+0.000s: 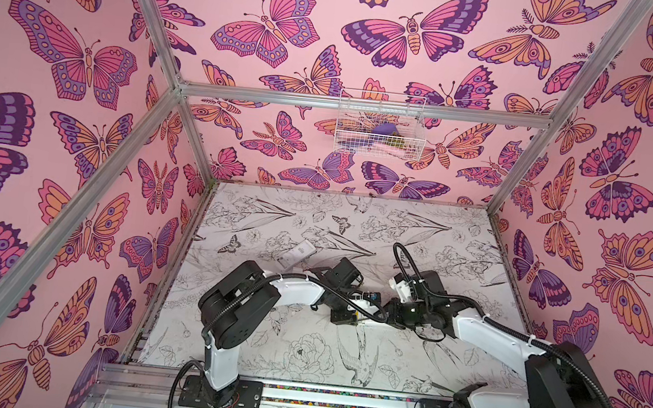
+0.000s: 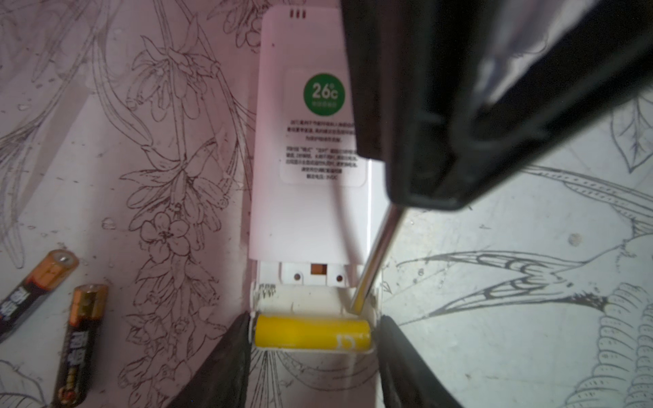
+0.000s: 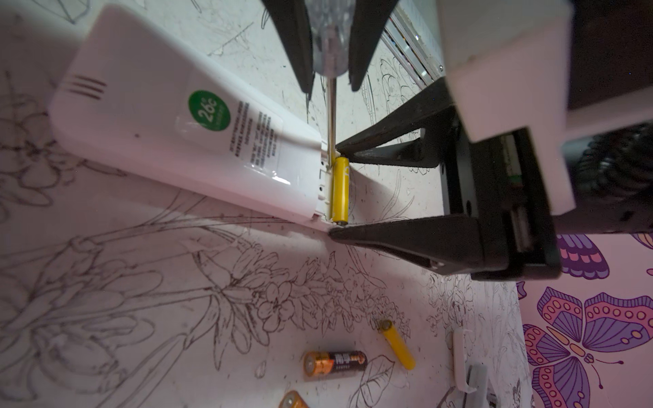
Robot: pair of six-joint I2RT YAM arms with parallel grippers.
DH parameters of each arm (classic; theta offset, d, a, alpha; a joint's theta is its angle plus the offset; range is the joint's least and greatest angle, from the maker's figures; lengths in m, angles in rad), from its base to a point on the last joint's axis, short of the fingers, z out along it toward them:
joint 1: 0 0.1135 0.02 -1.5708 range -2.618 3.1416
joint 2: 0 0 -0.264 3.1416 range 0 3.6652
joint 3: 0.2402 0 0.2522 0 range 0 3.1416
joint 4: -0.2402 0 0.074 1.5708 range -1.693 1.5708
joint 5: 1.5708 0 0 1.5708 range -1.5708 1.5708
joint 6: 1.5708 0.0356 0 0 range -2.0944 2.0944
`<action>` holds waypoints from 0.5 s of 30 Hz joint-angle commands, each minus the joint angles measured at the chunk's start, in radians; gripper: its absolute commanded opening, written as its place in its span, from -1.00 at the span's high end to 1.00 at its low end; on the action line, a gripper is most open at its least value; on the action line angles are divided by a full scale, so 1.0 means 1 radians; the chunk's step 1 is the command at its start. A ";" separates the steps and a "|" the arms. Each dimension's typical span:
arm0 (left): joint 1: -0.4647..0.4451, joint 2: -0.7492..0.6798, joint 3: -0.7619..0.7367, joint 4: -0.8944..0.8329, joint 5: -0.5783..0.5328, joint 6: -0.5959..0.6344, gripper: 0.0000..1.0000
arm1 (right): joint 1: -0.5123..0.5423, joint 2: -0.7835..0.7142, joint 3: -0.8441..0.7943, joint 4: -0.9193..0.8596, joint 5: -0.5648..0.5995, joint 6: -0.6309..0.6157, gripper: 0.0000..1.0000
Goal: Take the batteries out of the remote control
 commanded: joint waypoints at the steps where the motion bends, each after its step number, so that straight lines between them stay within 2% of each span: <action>1: 0.001 0.012 -0.024 -0.039 0.017 0.017 -0.01 | -0.008 0.022 0.016 0.006 -0.002 -0.026 1.00; 6: 0.002 0.009 -0.024 -0.038 0.017 0.023 0.01 | -0.037 0.051 0.004 0.034 -0.045 -0.032 1.00; 12: 0.008 0.010 -0.044 -0.019 0.027 0.038 0.02 | -0.064 0.118 -0.011 0.122 -0.154 -0.022 1.00; 15: 0.017 0.006 -0.055 -0.013 0.033 0.037 0.06 | -0.070 0.133 -0.013 0.129 -0.161 -0.028 1.00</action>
